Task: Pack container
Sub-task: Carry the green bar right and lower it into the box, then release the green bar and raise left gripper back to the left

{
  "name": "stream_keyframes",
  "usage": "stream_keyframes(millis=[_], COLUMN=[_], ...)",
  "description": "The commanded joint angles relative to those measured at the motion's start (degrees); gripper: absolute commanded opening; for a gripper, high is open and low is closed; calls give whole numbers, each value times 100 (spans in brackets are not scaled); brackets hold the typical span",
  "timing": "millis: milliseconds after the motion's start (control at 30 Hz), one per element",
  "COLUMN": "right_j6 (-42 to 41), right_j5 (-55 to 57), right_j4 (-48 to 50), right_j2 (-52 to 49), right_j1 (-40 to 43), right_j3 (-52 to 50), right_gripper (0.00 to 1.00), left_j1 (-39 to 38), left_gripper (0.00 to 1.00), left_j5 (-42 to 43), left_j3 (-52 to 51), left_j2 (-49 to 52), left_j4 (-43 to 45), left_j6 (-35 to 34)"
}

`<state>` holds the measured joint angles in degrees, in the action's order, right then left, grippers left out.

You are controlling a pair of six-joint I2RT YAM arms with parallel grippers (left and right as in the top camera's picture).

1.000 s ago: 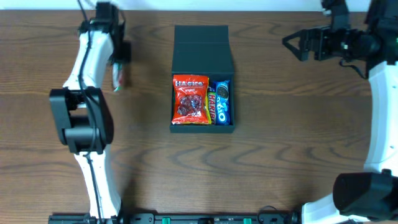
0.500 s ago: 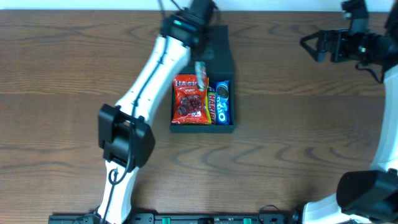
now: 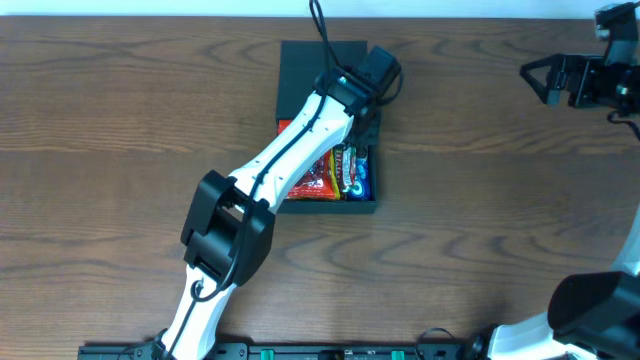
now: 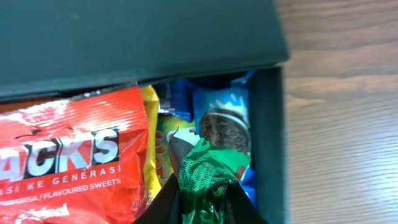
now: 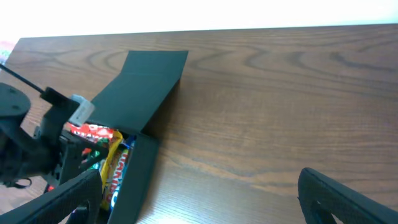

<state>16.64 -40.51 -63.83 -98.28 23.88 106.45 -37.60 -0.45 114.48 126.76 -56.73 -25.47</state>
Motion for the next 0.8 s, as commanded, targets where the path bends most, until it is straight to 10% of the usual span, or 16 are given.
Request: stream_keyframes(millis=[0, 100, 367, 467, 533, 567, 767], right_j6=[127, 125, 125, 125, 122, 120, -61], right_j5=[-153, -153, -151, -151, -153, -153, -372], right_j4=[-4, -7, -20, -11, 13, 44, 745], right_j2=[48, 46, 46, 31, -28, -50, -407], right_j1=[48, 48, 35, -39, -190, -278, -1158], right_j3=[37, 37, 0, -107, -243, -326, -1268], right_gripper=[99, 99, 99, 86, 14, 1, 1], left_j1=[2, 2, 127, 450, 844, 1034, 2164], left_gripper=[12, 91, 99, 71, 11, 6, 6], left_j5=[-142, -136, -166, -476, -575, -573, -557], left_j3=[-81, -83, 765, 1390, 1790, 1908, 2065], left_j2=[-52, -52, -70, -120, -140, -142, -140], left_j4=[98, 286, 400, 210, 79, 76, 122], left_j6=[129, 127, 549, 581, 581, 581, 1338])
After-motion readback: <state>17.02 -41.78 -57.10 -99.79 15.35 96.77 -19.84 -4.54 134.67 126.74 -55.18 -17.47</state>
